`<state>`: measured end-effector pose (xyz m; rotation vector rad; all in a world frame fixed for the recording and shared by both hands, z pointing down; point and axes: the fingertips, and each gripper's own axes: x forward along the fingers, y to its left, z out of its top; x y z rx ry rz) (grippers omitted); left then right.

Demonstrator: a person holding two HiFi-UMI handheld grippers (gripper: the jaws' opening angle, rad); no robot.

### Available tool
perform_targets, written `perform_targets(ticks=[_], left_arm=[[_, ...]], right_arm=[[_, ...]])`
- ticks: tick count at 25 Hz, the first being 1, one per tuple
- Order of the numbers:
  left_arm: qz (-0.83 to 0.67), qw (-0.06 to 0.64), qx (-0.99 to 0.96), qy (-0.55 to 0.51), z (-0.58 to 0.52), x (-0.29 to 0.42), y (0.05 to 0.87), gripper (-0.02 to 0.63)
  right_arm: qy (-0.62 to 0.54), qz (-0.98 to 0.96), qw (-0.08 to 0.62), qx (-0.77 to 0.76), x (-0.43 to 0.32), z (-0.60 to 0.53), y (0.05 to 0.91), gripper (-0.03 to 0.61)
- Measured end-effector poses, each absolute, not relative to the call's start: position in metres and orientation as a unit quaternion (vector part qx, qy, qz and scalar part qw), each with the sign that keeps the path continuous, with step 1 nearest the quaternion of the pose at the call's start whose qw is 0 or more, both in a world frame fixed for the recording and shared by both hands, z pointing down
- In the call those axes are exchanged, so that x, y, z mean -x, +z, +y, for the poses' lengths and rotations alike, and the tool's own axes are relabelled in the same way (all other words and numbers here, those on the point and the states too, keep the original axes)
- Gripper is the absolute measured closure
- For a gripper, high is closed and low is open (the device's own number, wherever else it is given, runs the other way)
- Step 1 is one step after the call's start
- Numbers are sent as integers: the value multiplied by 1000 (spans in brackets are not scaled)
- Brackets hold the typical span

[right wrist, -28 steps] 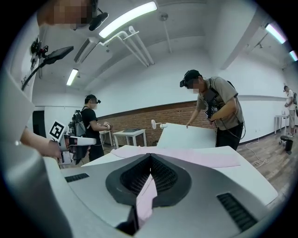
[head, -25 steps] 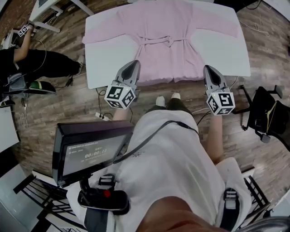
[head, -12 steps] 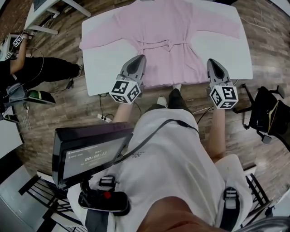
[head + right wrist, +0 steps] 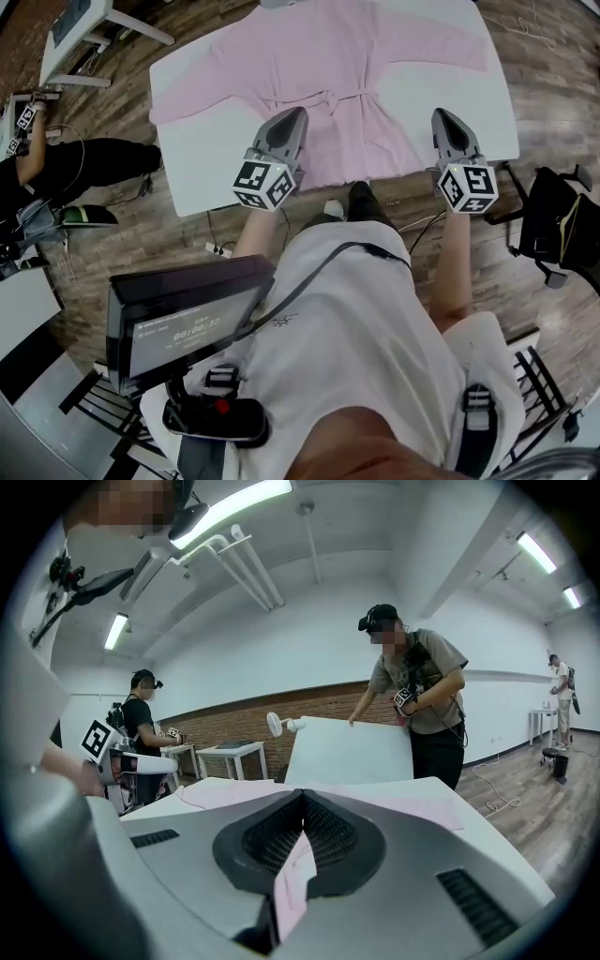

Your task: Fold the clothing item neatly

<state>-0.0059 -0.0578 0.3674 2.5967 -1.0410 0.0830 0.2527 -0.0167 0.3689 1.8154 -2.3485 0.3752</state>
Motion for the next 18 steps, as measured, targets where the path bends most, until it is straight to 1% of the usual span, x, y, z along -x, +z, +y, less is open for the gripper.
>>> perform_targets(ticks=[6,11,18], left_arm=[[-344,166,-923,41,-69,-29,375,612],[-305,164,-936,61,-63,-65,398,612],[-262,169,-947,83,-61,-113,425,612]], right_arm=[[126,-775,87,-614,-274,-22,383,577],[132,-771,101,-614,-281,-21,410,577],[149,-752,104,-634,-312,-24,443,576]])
